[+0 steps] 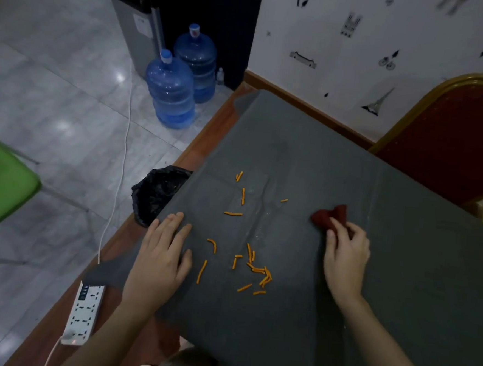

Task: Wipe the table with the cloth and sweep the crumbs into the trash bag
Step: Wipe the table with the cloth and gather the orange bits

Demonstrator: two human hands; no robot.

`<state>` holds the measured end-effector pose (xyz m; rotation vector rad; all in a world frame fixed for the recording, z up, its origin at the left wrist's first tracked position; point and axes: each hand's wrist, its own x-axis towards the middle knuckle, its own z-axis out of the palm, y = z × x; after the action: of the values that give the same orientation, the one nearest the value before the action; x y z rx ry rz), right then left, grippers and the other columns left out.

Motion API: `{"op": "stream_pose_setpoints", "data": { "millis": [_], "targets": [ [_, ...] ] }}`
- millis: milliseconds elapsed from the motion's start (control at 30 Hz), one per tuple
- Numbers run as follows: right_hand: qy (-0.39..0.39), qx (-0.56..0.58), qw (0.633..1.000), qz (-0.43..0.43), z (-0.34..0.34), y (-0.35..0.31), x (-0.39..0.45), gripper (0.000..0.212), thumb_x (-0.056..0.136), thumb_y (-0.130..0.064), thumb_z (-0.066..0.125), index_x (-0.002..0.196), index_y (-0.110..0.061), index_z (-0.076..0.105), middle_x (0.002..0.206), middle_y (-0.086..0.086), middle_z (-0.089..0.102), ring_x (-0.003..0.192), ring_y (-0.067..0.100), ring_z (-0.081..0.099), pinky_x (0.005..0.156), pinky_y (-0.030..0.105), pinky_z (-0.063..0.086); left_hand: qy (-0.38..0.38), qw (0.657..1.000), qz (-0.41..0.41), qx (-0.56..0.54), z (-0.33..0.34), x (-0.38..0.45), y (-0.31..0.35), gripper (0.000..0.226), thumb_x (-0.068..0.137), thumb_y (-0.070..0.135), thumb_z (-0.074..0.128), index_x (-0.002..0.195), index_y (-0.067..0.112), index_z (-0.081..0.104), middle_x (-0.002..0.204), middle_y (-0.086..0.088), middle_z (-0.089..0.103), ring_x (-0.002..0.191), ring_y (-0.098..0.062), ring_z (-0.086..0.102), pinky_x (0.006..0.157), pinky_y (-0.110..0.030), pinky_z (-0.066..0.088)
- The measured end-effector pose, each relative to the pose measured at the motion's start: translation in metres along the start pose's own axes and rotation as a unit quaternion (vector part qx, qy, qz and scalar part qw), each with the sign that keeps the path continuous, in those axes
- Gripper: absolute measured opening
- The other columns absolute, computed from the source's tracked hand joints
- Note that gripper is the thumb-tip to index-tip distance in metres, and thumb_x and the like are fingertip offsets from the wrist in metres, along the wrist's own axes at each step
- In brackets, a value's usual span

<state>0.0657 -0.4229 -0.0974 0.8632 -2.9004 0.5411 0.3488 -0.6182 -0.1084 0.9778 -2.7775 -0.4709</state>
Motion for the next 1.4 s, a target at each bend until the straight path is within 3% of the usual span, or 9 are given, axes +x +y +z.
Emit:
{"op": "stream_pose_setpoints", "data": {
  "millis": [133, 267, 400, 633, 833, 1067, 1300, 1400],
  "targets": [
    [-0.008, 0.007, 1.000, -0.013, 0.016, -0.024, 0.053, 0.031, 0.096, -0.017, 0.053, 0.125, -0.010, 0.061, 0.121, 0.021, 0.052, 0.105, 0.039, 0.050, 0.093, 0.047, 0.040, 0.026, 1.000, 0.010, 0.001, 0.003, 0.001, 0.000, 0.044, 0.089, 0.025, 0.046, 0.126, 0.003, 0.056, 0.143, -0.016, 0.047, 0.135, -0.028, 0.039, 0.117, -0.047, 0.025],
    [-0.040, 0.030, 0.994, -0.098, 0.026, -0.051, 0.060, 0.032, 0.098, -0.022, 0.051, 0.126, -0.012, 0.061, 0.121, 0.016, 0.052, 0.108, 0.031, 0.050, 0.095, 0.041, 0.040, 0.029, 1.000, 0.006, 0.009, 0.000, 0.002, 0.003, 0.043, 0.088, 0.024, 0.047, 0.124, 0.002, 0.058, 0.141, -0.016, 0.049, 0.134, -0.028, 0.040, 0.116, -0.048, 0.026],
    [-0.078, 0.047, 0.980, -0.174, 0.027, -0.061, 0.037, 0.033, 0.098, -0.024, 0.049, 0.128, -0.016, 0.059, 0.123, 0.009, 0.052, 0.111, 0.023, 0.048, 0.097, 0.035, 0.039, 0.020, 1.000, 0.002, 0.005, -0.005, 0.002, 0.005, 0.044, 0.089, 0.025, 0.048, 0.124, 0.001, 0.060, 0.140, -0.017, 0.050, 0.134, -0.029, 0.042, 0.115, -0.048, 0.026],
    [-0.125, 0.103, 0.967, -0.199, 0.008, -0.042, -0.040, 0.036, 0.098, -0.034, 0.042, 0.126, -0.021, 0.062, 0.127, 0.000, 0.052, 0.114, 0.016, 0.046, 0.099, 0.023, 0.030, 0.008, 1.000, -0.010, 0.002, -0.008, 0.002, 0.007, 0.045, 0.088, 0.026, 0.048, 0.124, 0.002, 0.060, 0.141, -0.016, 0.050, 0.133, -0.029, 0.043, 0.116, -0.047, 0.026],
    [-0.122, 0.067, 0.969, -0.202, 0.003, -0.035, -0.008, 0.032, 0.097, -0.027, 0.046, 0.120, -0.015, 0.065, 0.118, 0.008, 0.056, 0.106, 0.023, 0.052, 0.087, 0.034, 0.041, 0.005, 1.000, -0.012, 0.000, -0.008, 0.002, 0.007, 0.044, 0.089, 0.026, 0.049, 0.125, 0.003, 0.059, 0.142, -0.015, 0.049, 0.135, -0.028, 0.042, 0.117, -0.046, 0.025],
    [-0.072, 0.070, 0.987, -0.127, 0.041, -0.093, 0.086, 0.028, 0.099, -0.022, 0.048, 0.120, -0.012, 0.063, 0.121, 0.012, 0.052, 0.113, 0.028, 0.049, 0.098, 0.039, 0.037, 0.029, 1.000, -0.003, -0.011, 0.002, 0.000, -0.001, 0.044, 0.088, 0.026, 0.050, 0.125, 0.004, 0.060, 0.144, -0.014, 0.048, 0.136, -0.027, 0.041, 0.115, -0.047, 0.027],
    [-0.136, 0.105, 0.963, -0.208, 0.056, -0.142, 0.077, 0.027, 0.098, -0.025, 0.051, 0.120, -0.018, 0.065, 0.125, 0.007, 0.055, 0.110, 0.029, 0.049, 0.093, 0.043, 0.040, 0.034, 0.999, -0.001, -0.009, -0.002, 0.001, 0.001, 0.044, 0.087, 0.024, 0.053, 0.125, 0.005, 0.060, 0.142, -0.014, 0.050, 0.135, -0.026, 0.041, 0.115, -0.046, 0.027],
    [-0.176, 0.111, 0.935, -0.287, 0.048, -0.139, 0.057, 0.028, 0.098, -0.029, 0.047, 0.118, -0.023, 0.065, 0.126, 0.001, 0.057, 0.111, 0.025, 0.049, 0.092, 0.040, 0.040, 0.033, 0.999, 0.000, -0.008, -0.002, 0.001, 0.002, 0.043, 0.086, 0.023, 0.054, 0.125, 0.005, 0.060, 0.142, -0.014, 0.050, 0.136, -0.026, 0.040, 0.116, -0.046, 0.027]
  ]
}}
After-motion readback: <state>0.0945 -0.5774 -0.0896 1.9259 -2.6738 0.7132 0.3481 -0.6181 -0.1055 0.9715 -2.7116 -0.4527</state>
